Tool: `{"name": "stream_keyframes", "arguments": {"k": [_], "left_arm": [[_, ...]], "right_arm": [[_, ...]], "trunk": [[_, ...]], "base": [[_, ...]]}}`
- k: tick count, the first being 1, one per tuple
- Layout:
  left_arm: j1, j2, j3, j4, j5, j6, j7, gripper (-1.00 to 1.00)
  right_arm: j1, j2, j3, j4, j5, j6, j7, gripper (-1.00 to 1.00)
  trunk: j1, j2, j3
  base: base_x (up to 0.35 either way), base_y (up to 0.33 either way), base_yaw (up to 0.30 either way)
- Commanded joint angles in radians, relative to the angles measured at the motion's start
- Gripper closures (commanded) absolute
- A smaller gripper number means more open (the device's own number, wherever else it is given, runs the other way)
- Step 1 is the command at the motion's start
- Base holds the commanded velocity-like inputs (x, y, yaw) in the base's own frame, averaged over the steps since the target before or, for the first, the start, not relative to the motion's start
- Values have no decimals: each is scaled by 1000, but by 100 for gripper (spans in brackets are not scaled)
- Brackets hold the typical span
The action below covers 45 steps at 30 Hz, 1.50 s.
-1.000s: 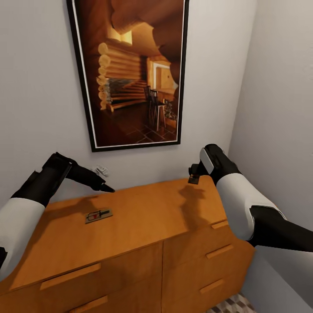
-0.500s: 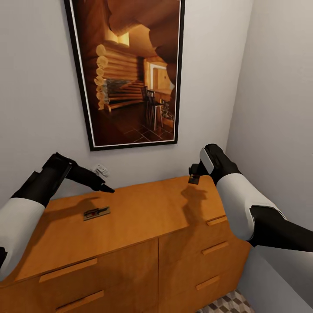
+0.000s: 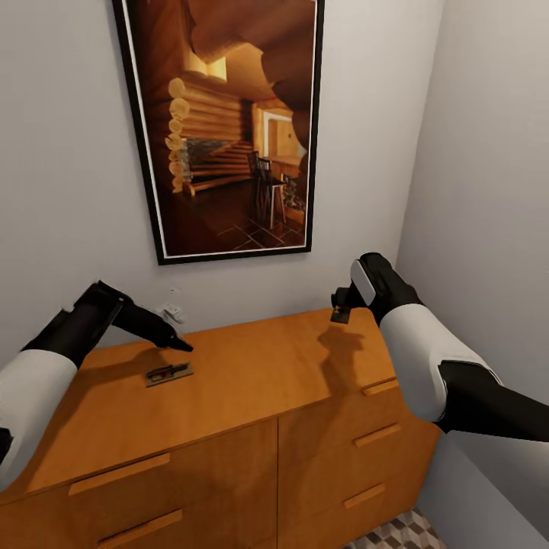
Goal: Take the four mousetraps from the cabinet in the bathroom and place them on the bathroom floor. Make sure all four end up on the same floor surface, and ensure that at least two of them are either under or directly next to the same bathroom sink.
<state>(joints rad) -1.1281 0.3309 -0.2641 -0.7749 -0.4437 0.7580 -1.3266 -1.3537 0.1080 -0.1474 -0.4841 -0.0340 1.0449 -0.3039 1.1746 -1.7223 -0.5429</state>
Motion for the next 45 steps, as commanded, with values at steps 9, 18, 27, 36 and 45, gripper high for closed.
{"name": "stream_keyframes", "arguments": {"k": [9, 18, 27, 36, 45], "left_arm": [[-1, 3, -3, 24, -4, -24, -17, -100], [-1, -3, -7, 3, -3, -27, -24, -100], [-1, -5, -17, -10, -3, -21, -25, -100], [-1, -4, -24, -13, -4, -20, -25, -100], [-1, 3, -26, -12, -4, -27, -24, -100]], "right_arm": [[-1, 1, -6, 1, -4, 2, -6, 100], [-1, 1, -6, 1, -4, 2, -6, 100], [-1, 1, -6, 1, -5, 2, -6, 100], [-1, 1, -6, 2, -4, 2, -6, 100], [-1, 0, -6, 2, -4, 2, -6, 100]], "trunk": [[0, -1, -1], [0, -1, -1], [0, -1, -1], [0, -1, -1], [0, -1, -1]], "base": [[0, 0, 0], [0, 0, 0], [0, 0, -22], [0, 0, -97], [0, 0, -10]]}}
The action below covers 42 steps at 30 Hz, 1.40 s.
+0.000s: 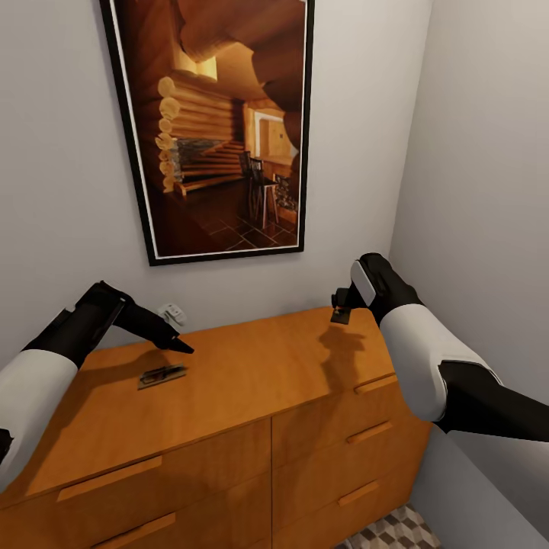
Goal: Take the four mousetraps from the cabinet in the bathroom and place them on the bathroom floor. Make sure all four end up on the same floor surface, and ensure that at least two of them are either under or directly next to the same bathroom sink.
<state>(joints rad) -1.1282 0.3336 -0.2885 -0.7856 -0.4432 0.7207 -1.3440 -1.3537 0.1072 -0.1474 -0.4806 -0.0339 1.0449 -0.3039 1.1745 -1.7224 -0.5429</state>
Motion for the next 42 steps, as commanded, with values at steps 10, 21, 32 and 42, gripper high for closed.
{"name": "stream_keyframes", "arguments": {"k": [10, 21, 32, 42], "left_arm": [[9, 2, -7, -4, -20, 8, -6, -100], [10, 1, -7, -10, -23, 11, -7, -100], [10, 1, -8, -55, -23, 21, -7, -100], [10, 7, -8, -50, -28, 19, -6, -100]], "right_arm": [[-1, 0, -6, -1, -4, 2, -6, 100], [-1, 0, -6, -1, -4, 2, -6, 100], [-1, 0, -6, -1, -4, 2, -6, 100], [-1, -4, -6, -1, -4, 2, -6, 100]], "trunk": [[0, -1, -1], [0, -1, -1], [0, -1, -1], [0, -1, -1]], "base": [[-1, 0, 0], [-155, 0, 0], [-25, 0, 0], [-1, 0, 0]]}}
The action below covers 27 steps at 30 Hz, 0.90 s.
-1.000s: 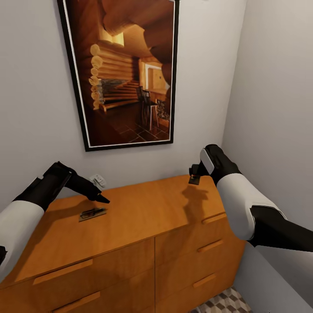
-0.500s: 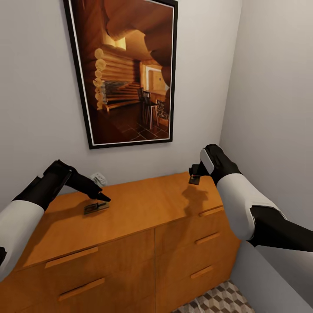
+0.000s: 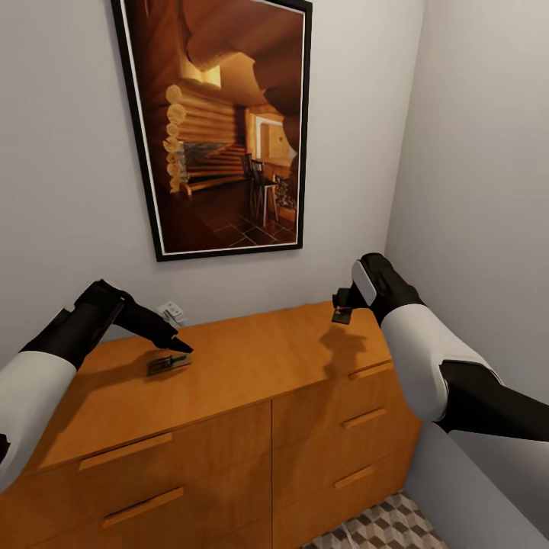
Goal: Take the four mousetraps from the cabinet in the bathroom and place them on the bathroom floor. Make sure all four end up on the same floor surface, and ensure that at least two of them are either under or directly next to the same bathroom sink.
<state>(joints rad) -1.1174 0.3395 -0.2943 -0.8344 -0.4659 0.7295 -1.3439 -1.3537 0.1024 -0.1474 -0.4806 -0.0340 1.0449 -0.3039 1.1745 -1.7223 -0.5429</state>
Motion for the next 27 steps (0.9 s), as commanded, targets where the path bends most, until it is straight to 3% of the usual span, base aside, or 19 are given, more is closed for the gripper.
{"name": "stream_keyframes", "arguments": {"k": [1, 11, 27], "left_arm": [[-1, 2, -2, 0, -6, 10, -6, -100], [-1, 6, -2, 4, -56, 11, -7, -100], [-1, 7, -2, 3, -66, 10, -8, -100]], "right_arm": [[-1, 1, -6, -1, -4, 2, -6, 100], [-1, 0, -6, -1, -5, 2, -6, 100], [-1, 0, -6, 10, -4, 2, -6, 100]], "trunk": [[0, -1, -1], [0, -1, -1], [0, -1, -1]], "base": [[0, 0, 0], [0, 0, 0], [-117, 0, 0]]}}
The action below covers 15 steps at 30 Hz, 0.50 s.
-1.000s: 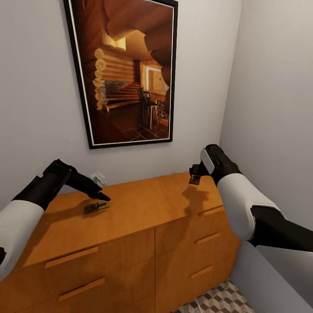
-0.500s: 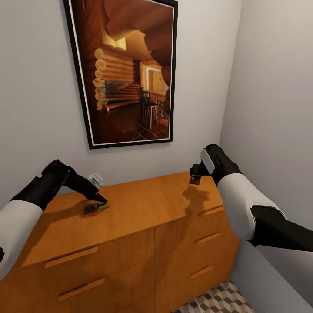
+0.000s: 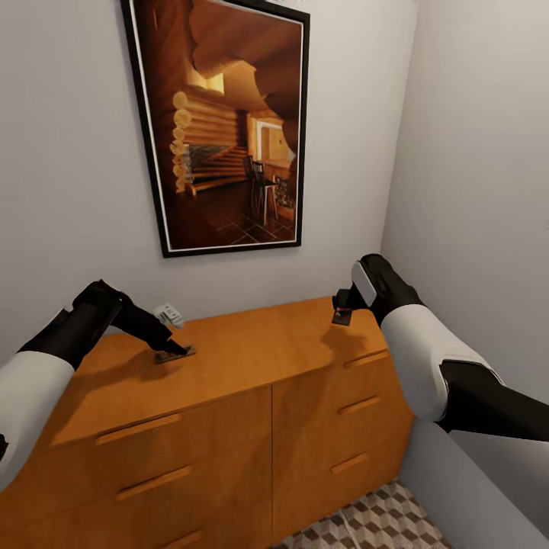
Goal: Take the four mousetraps from the cabinet in the bathroom and place them on the bathroom floor. Make sure all four end up on the same floor surface, and ensure that at least two of them are either under or directly next to the same bathroom sink.
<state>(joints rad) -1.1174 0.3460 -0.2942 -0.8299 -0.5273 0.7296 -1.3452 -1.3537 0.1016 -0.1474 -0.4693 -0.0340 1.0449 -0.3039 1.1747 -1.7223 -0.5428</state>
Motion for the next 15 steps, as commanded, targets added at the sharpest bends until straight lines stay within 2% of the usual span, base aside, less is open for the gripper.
{"name": "stream_keyframes", "arguments": {"k": [1, 11, 15], "left_arm": [[-1, 1, -2, -1, -5, 10, -6, -100], [-1, 2, -2, 2, -3, 3, -4, -100], [-1, 13, -2, 2, -2, 1, -3, -100]], "right_arm": [[-1, 1, -6, -1, -4, 2, -6, 100], [-1, 1, -6, 1, -4, 2, -6, 100], [-1, 1, -6, 2, -4, 2, -6, 100]], "trunk": [[0, -1, -1], [0, -1, -1], [0, -1, -1]], "base": [[-41, 0, 0], [-11, 0, 0], [-1, 0, 0]]}}
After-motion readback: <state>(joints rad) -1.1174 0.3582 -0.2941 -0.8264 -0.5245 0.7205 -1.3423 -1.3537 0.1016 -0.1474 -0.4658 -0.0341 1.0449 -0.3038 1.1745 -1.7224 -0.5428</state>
